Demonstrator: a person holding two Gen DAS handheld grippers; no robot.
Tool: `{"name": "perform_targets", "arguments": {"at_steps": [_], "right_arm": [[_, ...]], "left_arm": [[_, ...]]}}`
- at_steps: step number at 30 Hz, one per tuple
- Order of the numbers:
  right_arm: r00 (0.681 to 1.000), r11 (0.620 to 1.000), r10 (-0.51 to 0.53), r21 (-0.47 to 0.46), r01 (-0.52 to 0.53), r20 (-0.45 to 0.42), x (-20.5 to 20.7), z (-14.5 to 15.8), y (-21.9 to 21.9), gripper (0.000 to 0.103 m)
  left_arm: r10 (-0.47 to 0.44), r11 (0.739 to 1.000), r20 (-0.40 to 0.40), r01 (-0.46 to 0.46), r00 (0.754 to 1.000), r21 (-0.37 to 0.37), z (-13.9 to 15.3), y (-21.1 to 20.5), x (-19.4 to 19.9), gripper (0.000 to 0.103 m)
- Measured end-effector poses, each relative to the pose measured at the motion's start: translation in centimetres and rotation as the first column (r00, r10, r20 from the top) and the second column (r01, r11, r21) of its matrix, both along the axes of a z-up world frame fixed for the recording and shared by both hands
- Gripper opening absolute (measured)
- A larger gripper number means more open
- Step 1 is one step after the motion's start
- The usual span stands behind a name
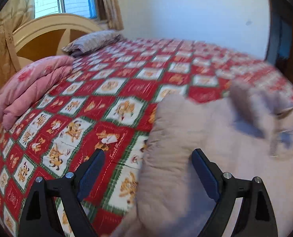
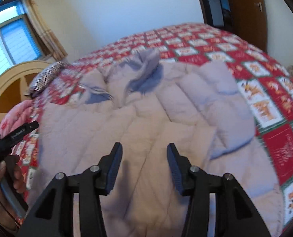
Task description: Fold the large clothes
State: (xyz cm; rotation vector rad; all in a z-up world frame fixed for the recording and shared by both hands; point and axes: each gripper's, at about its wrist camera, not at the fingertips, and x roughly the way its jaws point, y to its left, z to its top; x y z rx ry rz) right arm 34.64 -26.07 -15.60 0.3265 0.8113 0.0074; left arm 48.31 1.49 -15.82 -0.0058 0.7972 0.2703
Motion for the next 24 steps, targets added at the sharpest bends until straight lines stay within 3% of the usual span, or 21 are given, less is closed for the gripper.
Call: {"name": "perform_targets", "arguments": {"at_steps": [3,7,15,24], "right_arm": [[1.000,0.999,0.002,-0.042,-0.003,-0.014,0.7,-1.5,0.1,0.050],[1.000,0.996,0.017,-0.082,-0.017,0.000,0.2,-2.9,0.2,0.048],[1.000,0.990,0.013,-0.142,-0.015,-0.013,1.2,-3.9,0.8,0.048],[1.000,0.978,0.006,-0.208,-0.011,-0.024,1.4,-4.3,1.6,0.049]], "left_arm": [[0.014,1.000,-0.064,-0.015,0.998,-0.022,-3.0,0.7,1.3,0.090],[0.007,1.000,-0.036,-0.007,0.999,-0.016,-4.6,0.5,0.8,0.093],[0.007,0.997,-0.057,-0.011,0.998,-0.079,-5.6,1.2,1.2,0.097],[0.008,0.996,-0.059,-0.013,0.998,-0.084,-5.9,1.3,1.3,0.098]]}}
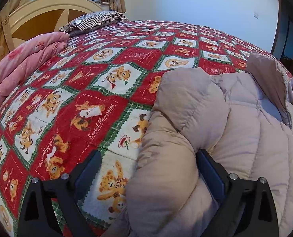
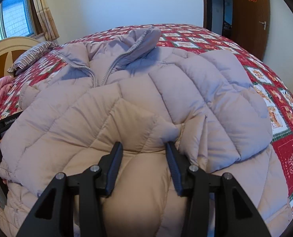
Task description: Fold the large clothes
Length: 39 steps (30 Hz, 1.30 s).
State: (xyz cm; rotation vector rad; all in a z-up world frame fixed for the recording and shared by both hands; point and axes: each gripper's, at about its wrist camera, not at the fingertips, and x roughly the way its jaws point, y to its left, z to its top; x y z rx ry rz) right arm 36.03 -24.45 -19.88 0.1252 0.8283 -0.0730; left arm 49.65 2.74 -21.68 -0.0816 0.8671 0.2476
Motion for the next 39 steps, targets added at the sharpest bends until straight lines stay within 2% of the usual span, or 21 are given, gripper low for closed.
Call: {"name": "perform_targets", "arguments": {"at_steps": [10,25,28,29,32,33,35,37,39], "right_arm": [[1.000,0.999,-0.003,-0.036,0.003,-0.001,0.1,-0.2,0.5,0.049],[1.000,0.999,-0.004,-0.035,0.004,0.001,0.1,-0.2,0.6,0.049],[1.000,0.999,0.003,-0.045,-0.003,-0.007,0.2,0.0,0.6,0.049],[1.000,0.999,0.011,-0.041,-0.012,-0.009,0.2,0.2,0.7,0.049],[0.998,0.998,0.064,0.028,-0.064,-0.001,-0.6,2.0,-0.3,0.051],[0.996,0.996,0.077,0.049,-0.078,0.038,-1.1,3.2,-1.1,0.053],[0.991,0.998,0.068,-0.004,-0.068,0.119,-1.5,5.5,-2.5,0.056],[0.983,0.998,0.034,-0.052,-0.025,0.178,-0.9,7.0,-4.8,0.056],[0.984,0.997,-0.024,-0.071,0.037,0.175,0.5,7.2,-7.4,0.056]], "left_arm": [[-0.001,1.000,-0.003,0.001,1.000,0.004,-0.1,-0.1,0.1,0.098],[0.001,1.000,-0.008,-0.001,1.000,0.017,0.2,-0.2,0.1,0.099],[0.006,0.999,-0.037,-0.004,0.999,0.034,1.7,0.0,-0.4,0.099],[-0.001,1.000,-0.033,0.002,0.999,0.029,3.1,0.1,-1.0,0.099],[-0.029,1.000,0.073,0.029,0.997,0.003,6.9,0.2,-2.5,0.099],[-0.036,0.999,0.121,0.036,0.992,0.000,8.3,0.2,-2.8,0.099],[-0.048,0.999,0.158,0.049,0.986,-0.003,9.7,0.0,-2.2,0.099],[-0.047,0.999,0.147,0.046,0.988,0.013,9.5,-0.5,-0.8,0.099],[-0.025,0.999,0.106,0.022,0.994,0.032,8.2,-0.8,1.2,0.099]]}}
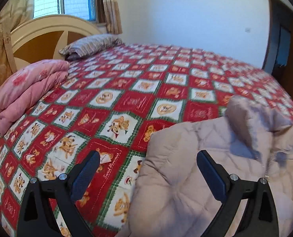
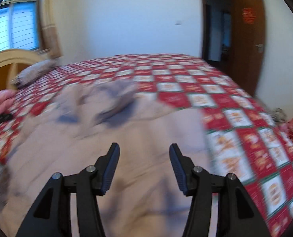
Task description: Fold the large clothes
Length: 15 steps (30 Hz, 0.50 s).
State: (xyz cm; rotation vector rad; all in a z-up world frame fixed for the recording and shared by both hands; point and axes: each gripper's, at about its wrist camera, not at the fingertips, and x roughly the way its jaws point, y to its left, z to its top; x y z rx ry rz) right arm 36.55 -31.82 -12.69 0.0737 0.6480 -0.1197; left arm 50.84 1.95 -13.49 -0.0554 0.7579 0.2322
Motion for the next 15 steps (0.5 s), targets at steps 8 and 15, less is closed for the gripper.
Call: {"name": "perform_targets", "arguments": {"at_steps": [8,15], "right_arm": [[0.996,1.000,0.010,-0.002,-0.011,-0.088,5.6,-3.7,-5.8,0.049],[0.988,0.998,0.056,0.035,-0.052,-0.145,6.0,-6.2,-6.0,0.047]], "left_arm": [[0.022,0.999,-0.099,-0.017,0.995,0.049,-5.4,-1.3,3.3,0.099],[0.035,0.994,-0.101,-0.024,0.994,0.104,-7.2,-2.5,3.6,0.099]]}}
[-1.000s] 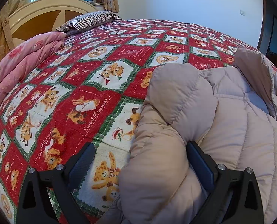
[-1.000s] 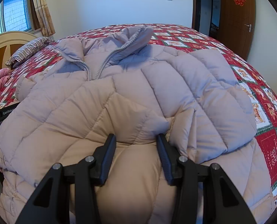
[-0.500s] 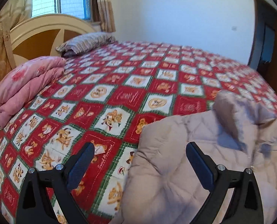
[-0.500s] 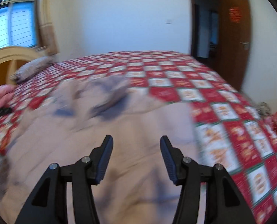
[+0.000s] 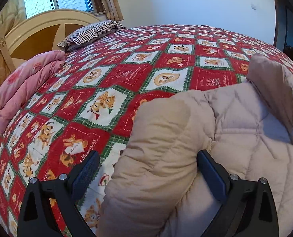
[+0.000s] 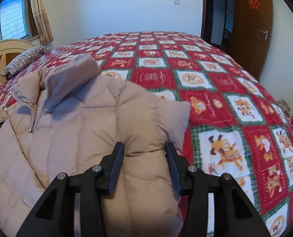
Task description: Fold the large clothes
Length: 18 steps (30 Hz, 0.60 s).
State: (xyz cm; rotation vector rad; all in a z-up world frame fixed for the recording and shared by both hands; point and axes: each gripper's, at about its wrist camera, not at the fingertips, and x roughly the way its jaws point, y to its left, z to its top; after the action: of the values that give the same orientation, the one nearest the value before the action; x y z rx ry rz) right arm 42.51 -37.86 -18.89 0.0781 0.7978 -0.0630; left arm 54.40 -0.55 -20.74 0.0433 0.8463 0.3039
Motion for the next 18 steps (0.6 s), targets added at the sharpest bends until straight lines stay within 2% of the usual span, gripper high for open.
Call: {"name": "perform_targets", "arguments": {"at_steps": [10,18], "right_arm": [[0.999,1.000,-0.005,-0.009,0.005,-0.038,0.3,-1.1,0.2,0.048],[0.999,0.997,-0.015,-0.081,0.011,-0.052,0.6,-1.3,0.9,0.048]], "left_arm": [[0.005,1.000,-0.021,-0.005,1.000,-0.001,-0.8,0.0,0.3,0.102],[0.003,1.000,-0.021,-0.003,1.000,-0.007,-0.9,0.1,0.4,0.102]]}}
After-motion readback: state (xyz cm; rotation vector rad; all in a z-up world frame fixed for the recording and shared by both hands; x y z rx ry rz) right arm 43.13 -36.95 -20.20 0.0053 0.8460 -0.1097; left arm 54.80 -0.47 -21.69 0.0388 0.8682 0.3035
